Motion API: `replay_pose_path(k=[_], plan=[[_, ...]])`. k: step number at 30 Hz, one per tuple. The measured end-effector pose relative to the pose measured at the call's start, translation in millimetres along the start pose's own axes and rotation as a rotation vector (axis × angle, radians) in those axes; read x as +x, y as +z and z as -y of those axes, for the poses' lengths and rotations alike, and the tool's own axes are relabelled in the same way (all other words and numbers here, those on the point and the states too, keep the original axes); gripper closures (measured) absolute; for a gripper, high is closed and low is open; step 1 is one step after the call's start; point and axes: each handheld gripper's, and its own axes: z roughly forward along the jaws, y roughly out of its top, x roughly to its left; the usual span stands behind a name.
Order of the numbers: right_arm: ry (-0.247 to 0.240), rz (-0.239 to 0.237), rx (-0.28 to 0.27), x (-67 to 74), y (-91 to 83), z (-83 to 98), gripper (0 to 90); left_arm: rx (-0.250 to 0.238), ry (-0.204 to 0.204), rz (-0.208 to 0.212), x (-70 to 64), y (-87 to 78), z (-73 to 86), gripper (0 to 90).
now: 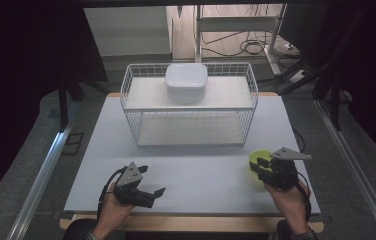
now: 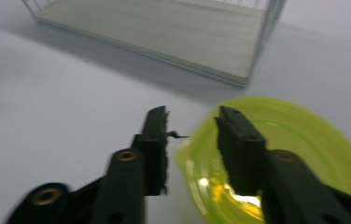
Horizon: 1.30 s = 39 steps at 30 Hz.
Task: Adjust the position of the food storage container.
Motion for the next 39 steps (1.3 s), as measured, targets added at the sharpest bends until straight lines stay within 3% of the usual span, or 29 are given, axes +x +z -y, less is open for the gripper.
replay_pose_path(k=[5, 17, 29, 39], plan=[[0.020, 0.077, 0.013, -26.0, -10.7, 5.2, 87.2, 0.012, 0.009, 0.000, -1.0, 1.6, 0.2, 4.7], [0.103, 0.205, 0.027, -68.7, -12.6, 21.7, 89.8, 0.022, 0.008, 0.006, -0.8, 3.4, 0.9, 5.0], [0.112, 0.223, 0.078, -69.0, 4.2, 25.4, 89.7, 0.039, 0.028, 0.023, -5.0, 6.2, 0.6, 5.0], [0.095, 0.151, 0.093, -51.8, 17.0, 20.1, 89.6, 0.046, 0.037, 0.028, -6.6, 7.5, 0.5, 4.9]])
